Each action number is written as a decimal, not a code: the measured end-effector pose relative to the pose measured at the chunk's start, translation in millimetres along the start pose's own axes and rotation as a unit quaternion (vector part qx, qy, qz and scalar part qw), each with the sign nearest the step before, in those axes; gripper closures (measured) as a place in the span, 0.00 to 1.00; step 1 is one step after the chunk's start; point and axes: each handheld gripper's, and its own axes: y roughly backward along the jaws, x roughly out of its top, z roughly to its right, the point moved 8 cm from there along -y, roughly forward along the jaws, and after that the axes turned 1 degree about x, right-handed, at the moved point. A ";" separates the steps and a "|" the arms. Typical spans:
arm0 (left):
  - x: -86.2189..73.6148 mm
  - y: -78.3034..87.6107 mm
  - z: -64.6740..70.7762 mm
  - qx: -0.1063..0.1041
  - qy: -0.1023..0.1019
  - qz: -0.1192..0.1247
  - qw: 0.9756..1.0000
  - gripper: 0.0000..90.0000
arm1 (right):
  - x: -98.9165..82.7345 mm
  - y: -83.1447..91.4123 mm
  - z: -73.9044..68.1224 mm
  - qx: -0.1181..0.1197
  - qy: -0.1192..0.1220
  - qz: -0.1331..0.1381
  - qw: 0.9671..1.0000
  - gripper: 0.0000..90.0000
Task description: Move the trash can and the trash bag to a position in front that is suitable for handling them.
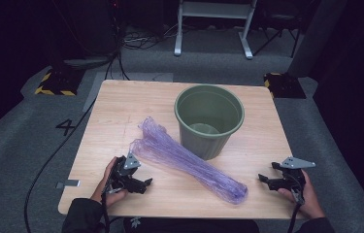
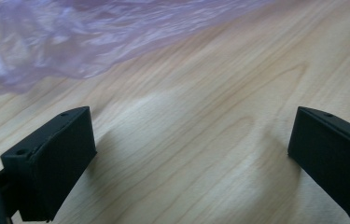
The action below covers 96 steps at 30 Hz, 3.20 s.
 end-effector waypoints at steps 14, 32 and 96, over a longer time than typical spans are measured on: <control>-1.3 2.3 6.5 -0.018 -0.015 0.004 1.000 0.03 | -0.1 0.1 -0.1 -0.002 -0.002 -0.001 1.000 0.21; 16.1 13.2 15.6 -0.030 -0.033 0.045 0.998 0.19 | 0.0 0.0 0.0 -0.002 -0.002 0.000 1.000 0.21; 56.1 -41.5 -7.3 -0.028 -0.016 0.043 0.999 0.66 | 41.2 32.9 -117.1 0.170 0.093 0.066 0.979 0.30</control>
